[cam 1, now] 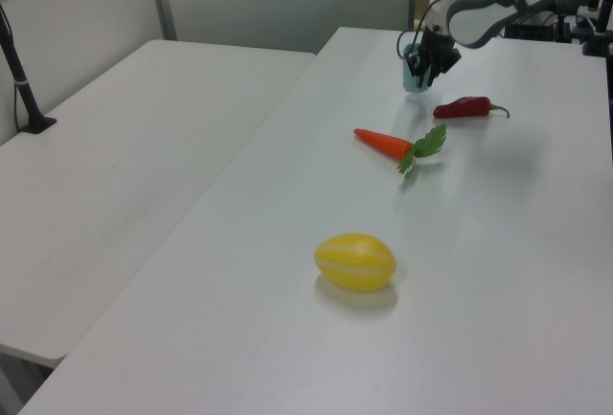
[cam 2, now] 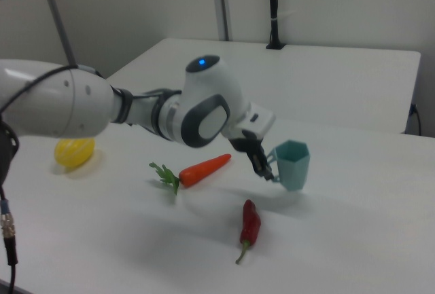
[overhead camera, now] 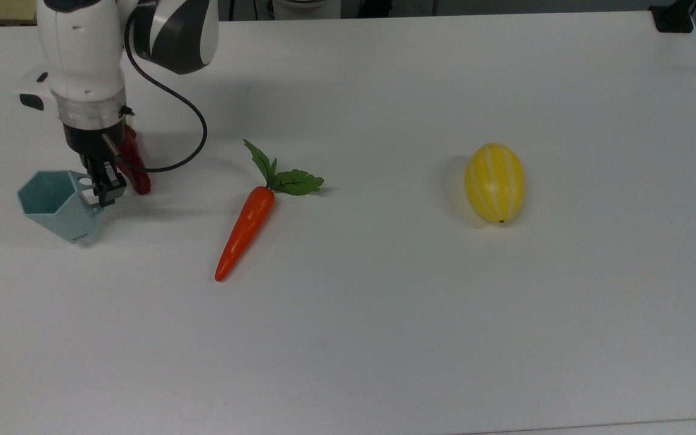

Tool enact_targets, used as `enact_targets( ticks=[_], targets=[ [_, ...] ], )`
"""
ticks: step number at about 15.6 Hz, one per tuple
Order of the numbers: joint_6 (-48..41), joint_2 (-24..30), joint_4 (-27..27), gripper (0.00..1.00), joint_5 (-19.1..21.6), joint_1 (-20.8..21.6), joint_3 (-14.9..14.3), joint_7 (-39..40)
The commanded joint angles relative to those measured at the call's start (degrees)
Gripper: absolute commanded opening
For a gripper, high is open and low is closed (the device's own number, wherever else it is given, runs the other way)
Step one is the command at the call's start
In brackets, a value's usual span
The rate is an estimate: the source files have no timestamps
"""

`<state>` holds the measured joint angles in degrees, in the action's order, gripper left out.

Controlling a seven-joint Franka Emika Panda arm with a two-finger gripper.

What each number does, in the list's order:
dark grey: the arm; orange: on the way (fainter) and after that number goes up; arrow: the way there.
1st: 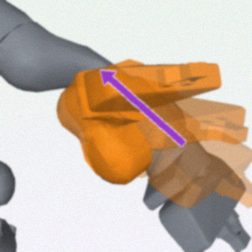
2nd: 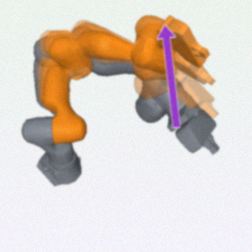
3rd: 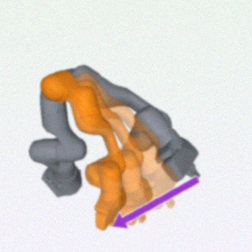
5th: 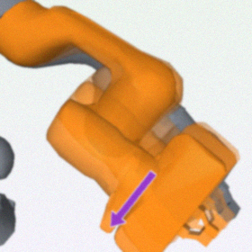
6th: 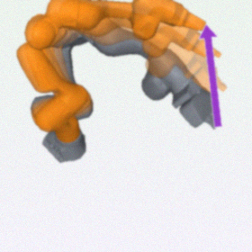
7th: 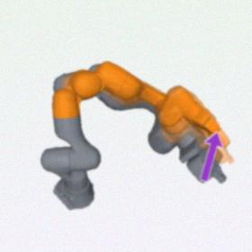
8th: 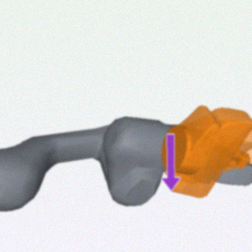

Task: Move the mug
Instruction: 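Carry the teal mug toward the carrot leaves and set it down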

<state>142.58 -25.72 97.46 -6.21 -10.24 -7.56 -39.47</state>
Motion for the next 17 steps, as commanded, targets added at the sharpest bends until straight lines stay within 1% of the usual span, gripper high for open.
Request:
enact_targets(
  ticks=[1, 3, 6, 11, 13, 17],
  targets=[
    [-0.98, 7.08, 1.78, 0.00, -1.26, 0.92, 0.00, -0.17],
    [-2.47, 9.71, 1.42, 0.00, -1.17, 1.36, 0.44, -0.17],
    [-6.50, 14.37, 1.42, 0.00, -0.91, 1.36, 2.72, 0.88],
    [-17.14, 22.63, 1.51, 0.00, 0.05, 1.63, 6.59, 4.84],
    [-21.26, 25.18, 1.60, 0.00, 1.98, 1.63, 8.43, 7.99],
    [-32.78, 28.97, 2.12, 0.00, 6.29, 1.63, 11.51, 19.32]
  ],
)
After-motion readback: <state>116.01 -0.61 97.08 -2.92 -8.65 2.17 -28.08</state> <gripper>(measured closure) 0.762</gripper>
